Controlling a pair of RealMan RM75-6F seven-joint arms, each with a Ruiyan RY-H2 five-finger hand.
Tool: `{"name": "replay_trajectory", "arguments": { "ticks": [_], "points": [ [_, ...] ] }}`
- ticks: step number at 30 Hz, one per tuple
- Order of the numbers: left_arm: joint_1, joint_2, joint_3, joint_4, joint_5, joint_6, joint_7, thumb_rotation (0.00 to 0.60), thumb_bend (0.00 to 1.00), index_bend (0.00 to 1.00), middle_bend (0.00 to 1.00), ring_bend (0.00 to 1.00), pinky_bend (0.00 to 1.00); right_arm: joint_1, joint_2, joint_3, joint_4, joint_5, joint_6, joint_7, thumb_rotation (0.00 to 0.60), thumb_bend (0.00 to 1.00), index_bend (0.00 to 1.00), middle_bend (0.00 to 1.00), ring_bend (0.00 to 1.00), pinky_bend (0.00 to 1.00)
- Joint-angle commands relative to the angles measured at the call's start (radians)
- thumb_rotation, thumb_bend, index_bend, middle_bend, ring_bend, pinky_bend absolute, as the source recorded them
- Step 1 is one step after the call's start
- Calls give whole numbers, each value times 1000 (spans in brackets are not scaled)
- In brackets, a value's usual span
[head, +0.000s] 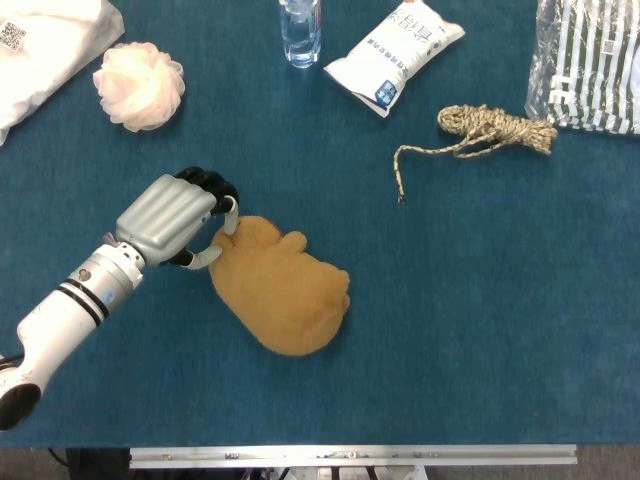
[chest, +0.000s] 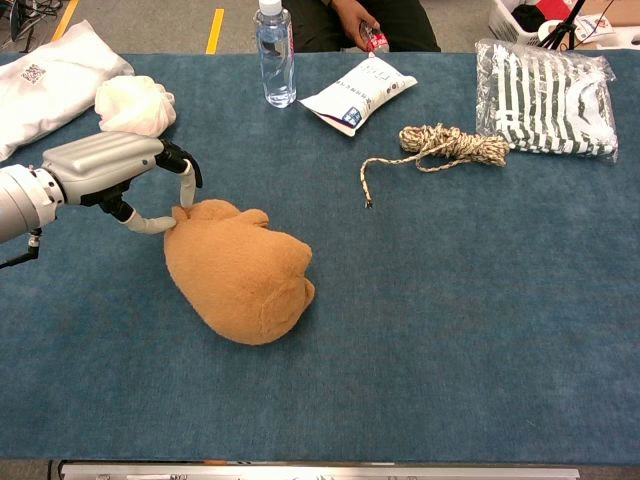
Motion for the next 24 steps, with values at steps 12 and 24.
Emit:
{"name": "replay_trajectory", "arguments": {
  "ticks": [12, 24],
  "points": [
    [-17, -19, 11, 19, -25, -5, 29, 600, 336, 530, 295, 195, 197, -10, 4, -2, 6, 2, 7, 14, 600, 208, 211, 349, 158, 235],
    [-17, -21, 19, 20, -27, 16, 32, 600, 358, 628, 295, 195, 197, -20, 10, -3, 11, 3, 17, 27, 600, 209, 211, 349, 158, 235]
  ]
}}
